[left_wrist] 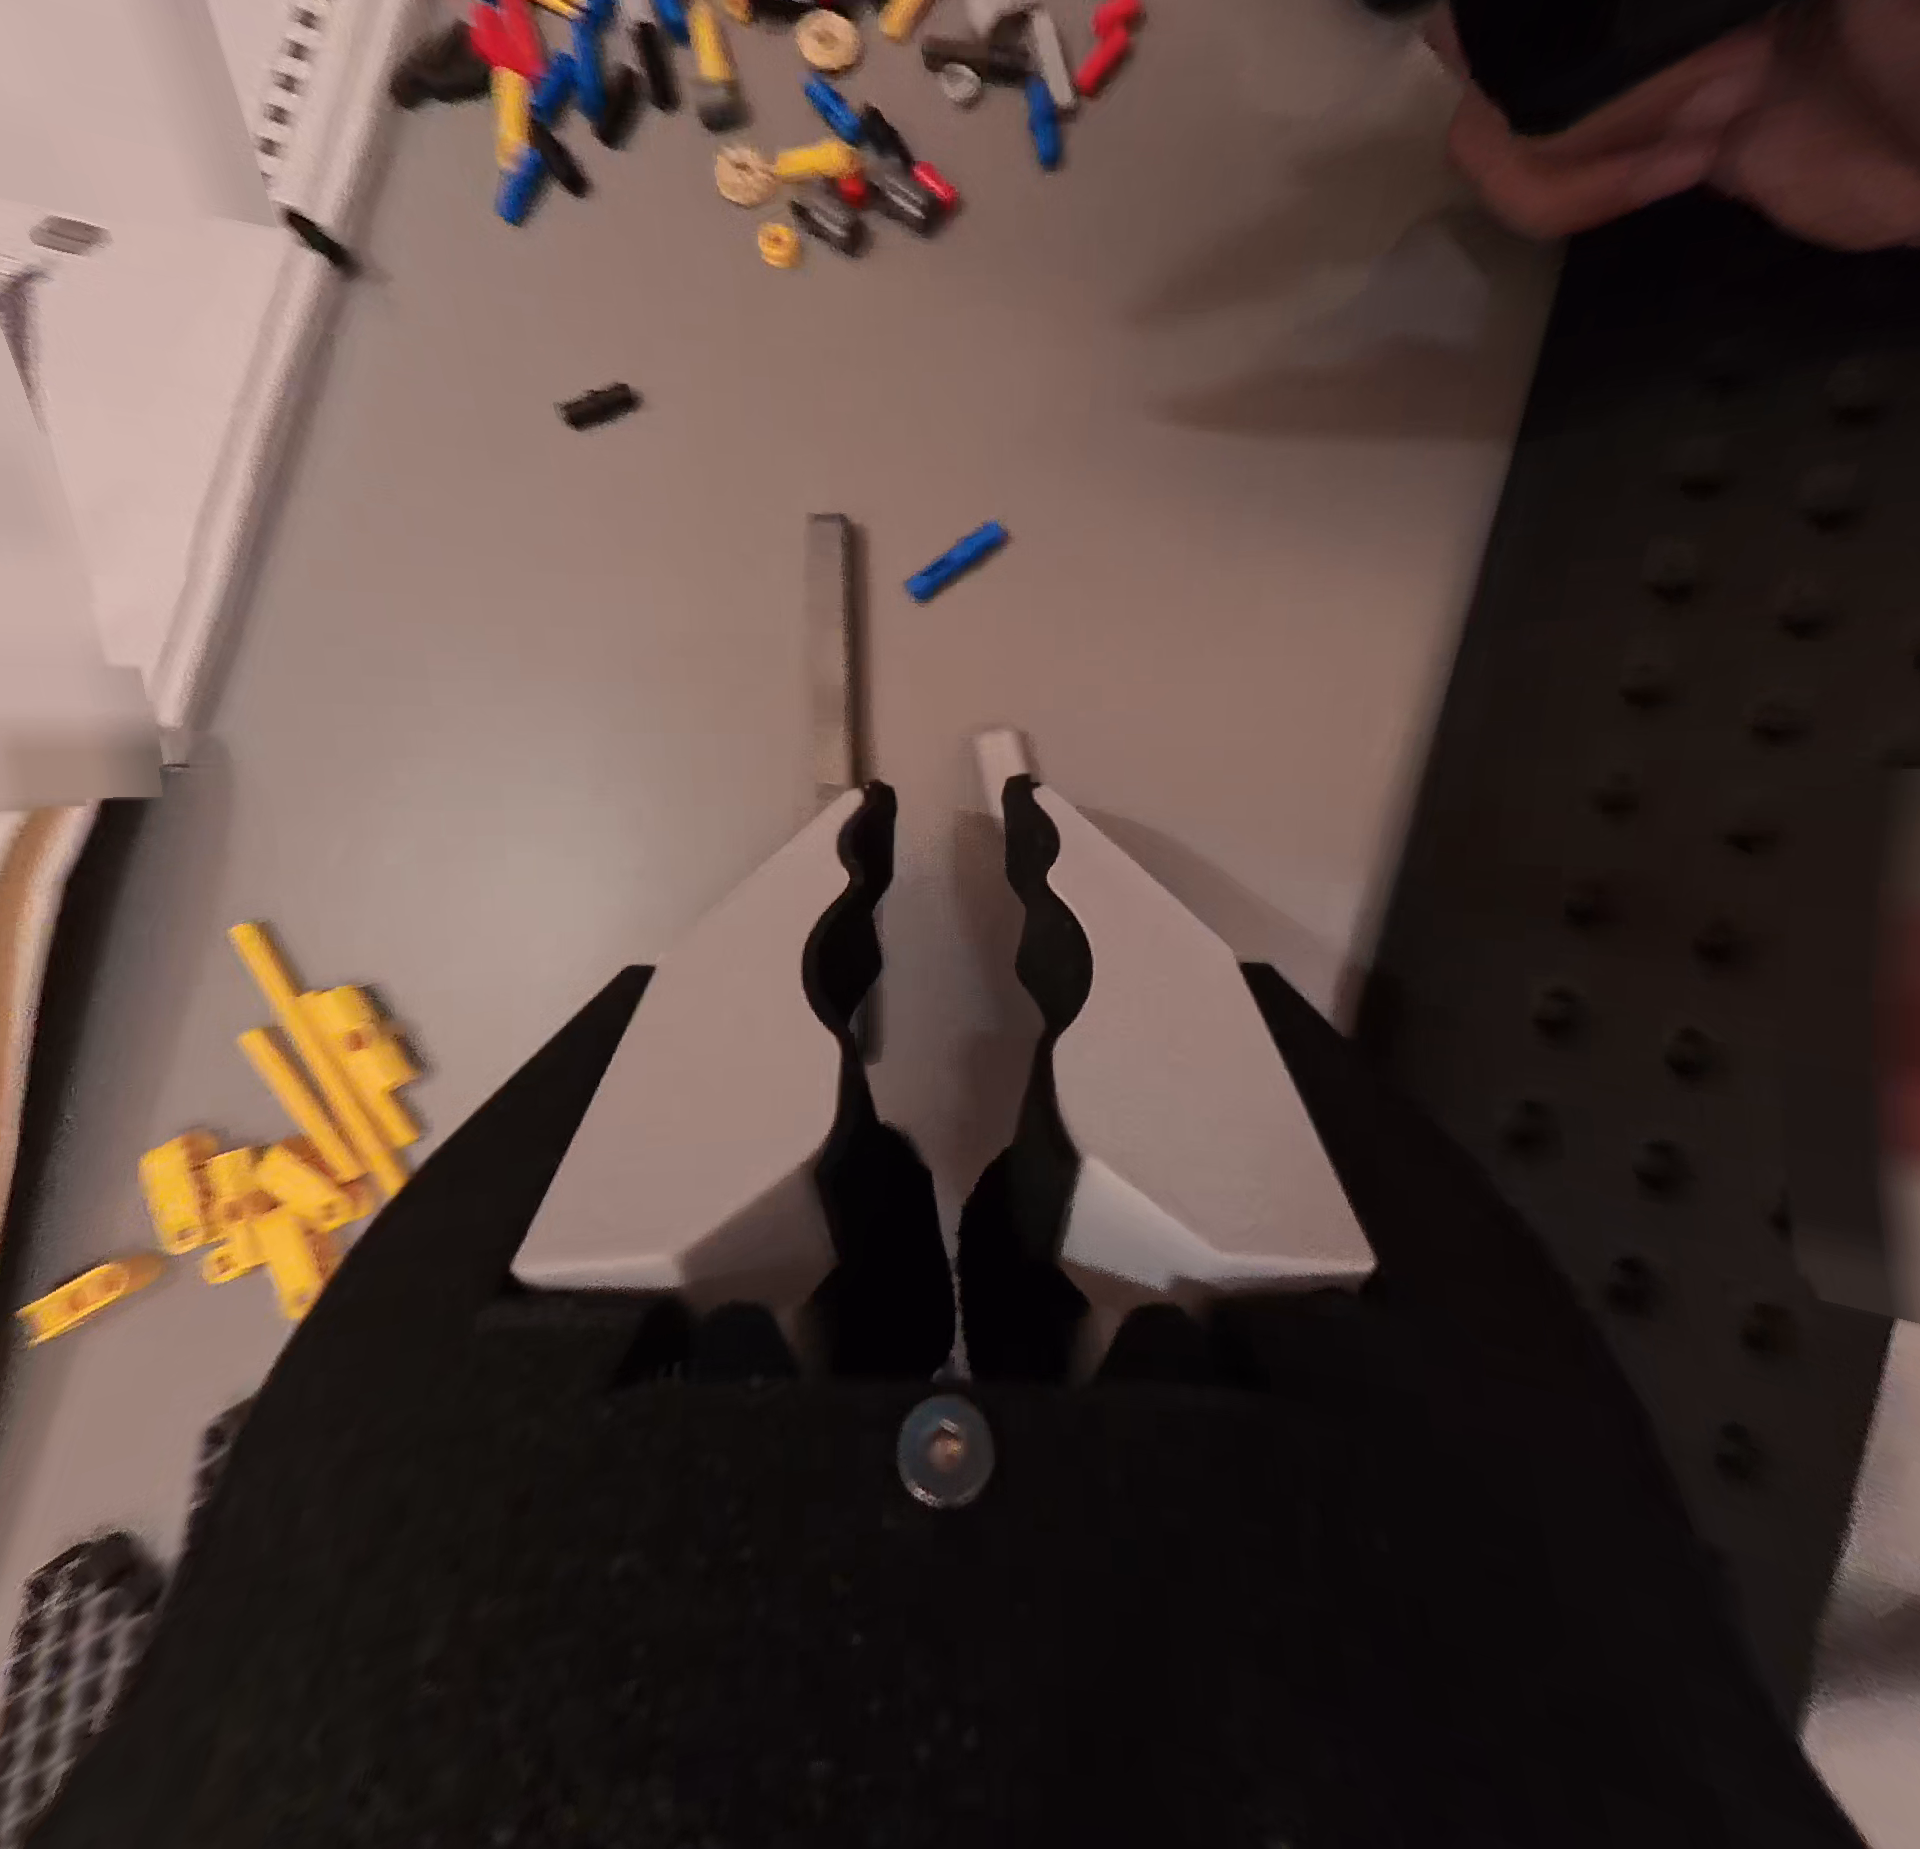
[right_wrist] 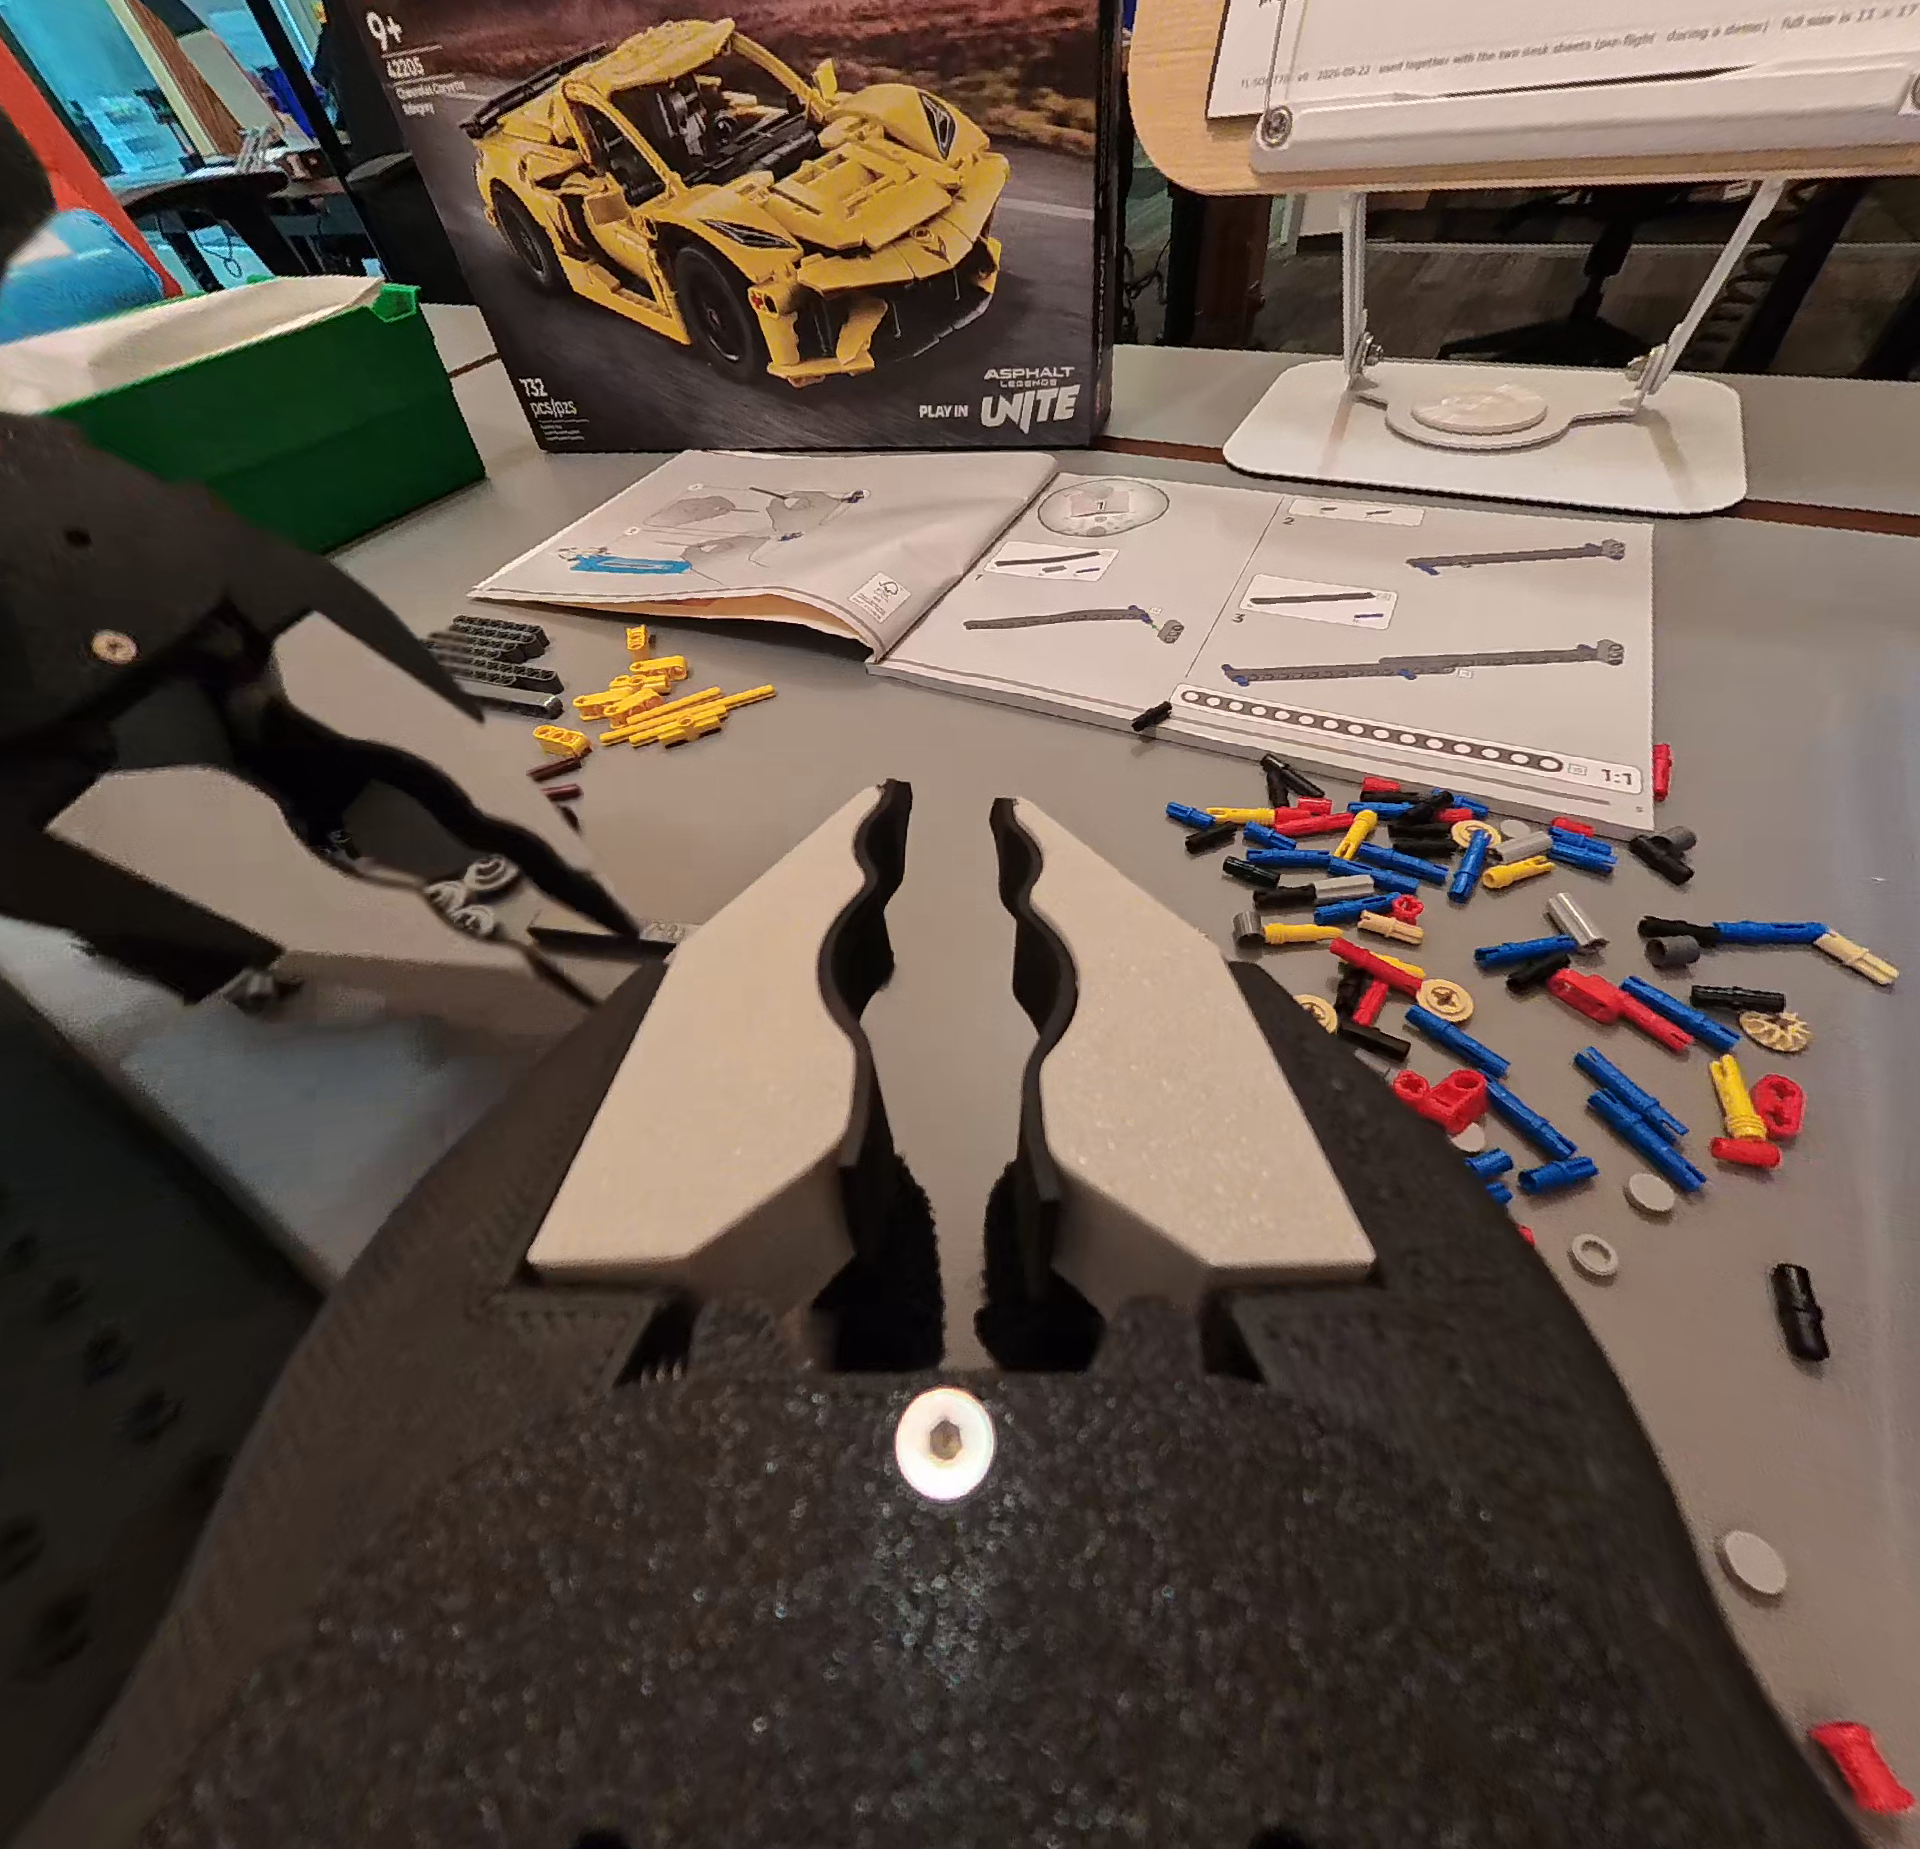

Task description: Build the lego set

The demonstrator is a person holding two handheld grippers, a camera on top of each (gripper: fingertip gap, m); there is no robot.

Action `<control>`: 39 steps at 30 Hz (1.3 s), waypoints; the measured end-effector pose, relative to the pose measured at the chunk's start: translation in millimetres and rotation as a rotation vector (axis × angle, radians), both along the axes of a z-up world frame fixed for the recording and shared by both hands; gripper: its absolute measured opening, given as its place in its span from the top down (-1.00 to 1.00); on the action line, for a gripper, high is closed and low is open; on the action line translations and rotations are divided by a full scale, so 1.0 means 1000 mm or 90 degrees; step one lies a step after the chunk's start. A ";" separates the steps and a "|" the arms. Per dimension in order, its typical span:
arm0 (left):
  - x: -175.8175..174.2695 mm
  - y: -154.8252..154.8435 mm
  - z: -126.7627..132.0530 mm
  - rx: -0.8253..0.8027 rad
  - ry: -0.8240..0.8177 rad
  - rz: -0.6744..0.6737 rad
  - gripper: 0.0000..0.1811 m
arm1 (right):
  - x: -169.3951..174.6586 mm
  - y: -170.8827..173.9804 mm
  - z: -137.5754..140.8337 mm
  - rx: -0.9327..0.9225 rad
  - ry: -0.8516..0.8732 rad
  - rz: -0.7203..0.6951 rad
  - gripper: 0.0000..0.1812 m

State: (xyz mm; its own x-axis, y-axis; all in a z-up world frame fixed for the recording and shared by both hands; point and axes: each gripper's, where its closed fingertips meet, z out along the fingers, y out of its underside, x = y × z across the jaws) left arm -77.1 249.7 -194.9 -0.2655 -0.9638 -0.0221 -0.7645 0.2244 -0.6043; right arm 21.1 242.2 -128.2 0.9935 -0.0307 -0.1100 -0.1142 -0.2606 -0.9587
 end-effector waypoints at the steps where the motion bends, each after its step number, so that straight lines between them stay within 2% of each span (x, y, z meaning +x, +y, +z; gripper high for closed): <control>1: 0.002 0.008 0.003 0.009 -0.012 0.011 0.78 | -0.001 0.000 0.000 0.001 0.001 0.003 0.82; 4: 0.005 0.024 -0.003 0.017 0.012 0.027 0.78 | -0.002 0.001 -0.001 -0.004 -0.005 0.007 0.82; 9: 0.016 0.021 -0.020 -0.007 0.053 -0.009 0.68 | -0.006 0.001 -0.003 -0.012 -0.029 0.014 0.82; 12: 0.023 0.021 -0.021 -0.010 0.048 -0.008 0.93 | -0.008 0.002 -0.005 -0.018 -0.038 0.019 0.82; 14: 0.024 0.021 -0.019 -0.023 0.050 -0.006 0.93 | -0.010 0.003 -0.008 -0.029 -0.036 0.030 0.79; 16: 0.028 0.021 0.001 -0.076 -0.004 0.009 0.93 | -0.013 0.006 -0.012 -0.043 -0.012 0.045 0.76; 18: 0.031 0.015 0.041 -0.173 -0.118 0.004 0.93 | -0.018 0.008 -0.006 -0.039 0.049 0.073 0.74; 20: 0.026 0.012 0.073 -0.238 -0.207 0.006 0.93 | -0.027 0.013 0.014 0.004 0.158 0.126 0.72; 22: 0.022 0.014 0.087 -0.270 -0.247 0.030 0.93 | -0.043 0.016 0.036 0.013 0.310 0.222 0.58; 24: 0.021 0.016 0.100 -0.294 -0.307 0.055 0.93 | -0.056 0.018 0.056 0.029 0.398 0.293 0.57; 26: 0.021 0.015 0.103 -0.301 -0.343 0.076 0.93 | -0.062 0.026 0.057 0.018 0.366 0.283 0.60; 28: 0.023 0.014 0.103 -0.262 -0.372 0.101 0.93 | -0.065 0.032 0.056 0.014 0.331 0.251 0.70; 29: 0.023 0.012 0.103 -0.241 -0.381 0.106 0.93 | -0.065 0.034 0.057 0.014 0.329 0.236 0.89; 32: 0.023 0.009 0.103 -0.191 -0.401 0.118 0.93 | -0.067 0.035 0.060 0.027 0.304 0.211 0.91; 35: 0.020 0.003 0.109 -0.193 -0.424 0.078 0.92 | -0.071 0.029 0.067 0.052 0.273 0.221 0.91; 36: 0.019 -0.001 0.111 -0.218 -0.424 0.053 0.83 | -0.073 0.027 0.070 0.058 0.270 0.234 0.91; 39: 0.018 -0.004 0.112 -0.302 -0.372 0.008 0.34 | -0.083 0.018 0.079 0.078 0.286 0.293 0.92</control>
